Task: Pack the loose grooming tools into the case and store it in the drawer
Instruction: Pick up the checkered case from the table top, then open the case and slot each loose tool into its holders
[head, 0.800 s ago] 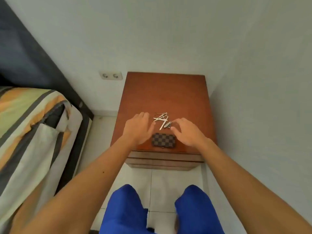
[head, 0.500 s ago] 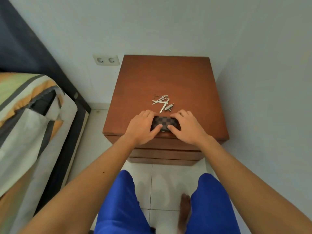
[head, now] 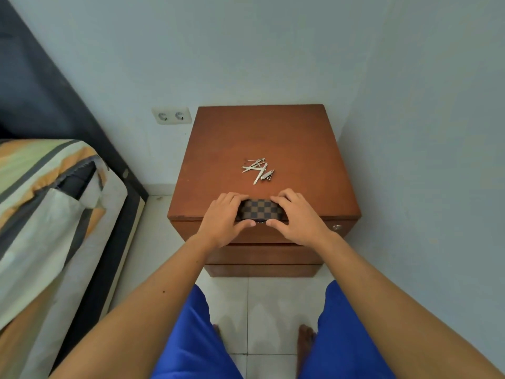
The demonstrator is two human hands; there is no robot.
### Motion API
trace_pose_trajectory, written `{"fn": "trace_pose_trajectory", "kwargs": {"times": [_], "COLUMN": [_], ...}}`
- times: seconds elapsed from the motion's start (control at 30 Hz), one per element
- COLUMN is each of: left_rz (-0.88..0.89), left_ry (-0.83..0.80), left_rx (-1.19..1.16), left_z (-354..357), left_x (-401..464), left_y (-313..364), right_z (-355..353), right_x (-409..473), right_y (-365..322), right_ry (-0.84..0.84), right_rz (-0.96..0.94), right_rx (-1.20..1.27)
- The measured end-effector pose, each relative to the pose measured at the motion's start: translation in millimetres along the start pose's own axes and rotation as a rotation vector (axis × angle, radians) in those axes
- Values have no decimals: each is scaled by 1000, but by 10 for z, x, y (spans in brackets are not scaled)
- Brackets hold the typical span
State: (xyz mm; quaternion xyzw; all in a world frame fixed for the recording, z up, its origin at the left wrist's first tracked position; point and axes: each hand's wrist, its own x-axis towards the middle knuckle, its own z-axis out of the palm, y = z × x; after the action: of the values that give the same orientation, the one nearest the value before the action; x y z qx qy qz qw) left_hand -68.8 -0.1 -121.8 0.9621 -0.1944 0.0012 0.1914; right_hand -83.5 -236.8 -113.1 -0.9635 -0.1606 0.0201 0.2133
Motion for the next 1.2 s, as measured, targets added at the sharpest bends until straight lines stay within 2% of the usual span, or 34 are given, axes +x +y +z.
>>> {"fn": "trace_pose_trajectory", "kwargs": {"times": [0.3,0.47,0.57,0.77,1.2], "left_rz": [-171,-237,-222,-233,-216], "left_ry": [76,72,95,115,83], "left_rx": [-324,-444,-481,-510,-516], "left_z": [131,169,181,170,124], "left_x": [78,95,93,84,93], "left_y": [-101,-167,-196,-198,-205], "right_z": [-101,-119,-49,49,44], "right_x": [200,544,757,873,699], "right_y": [164,136,163,221,168], "right_ry": [97,186,242,255,327], "right_rz": [-13,149,266,382,358], "right_rx": [104,263,347,394,298]}}
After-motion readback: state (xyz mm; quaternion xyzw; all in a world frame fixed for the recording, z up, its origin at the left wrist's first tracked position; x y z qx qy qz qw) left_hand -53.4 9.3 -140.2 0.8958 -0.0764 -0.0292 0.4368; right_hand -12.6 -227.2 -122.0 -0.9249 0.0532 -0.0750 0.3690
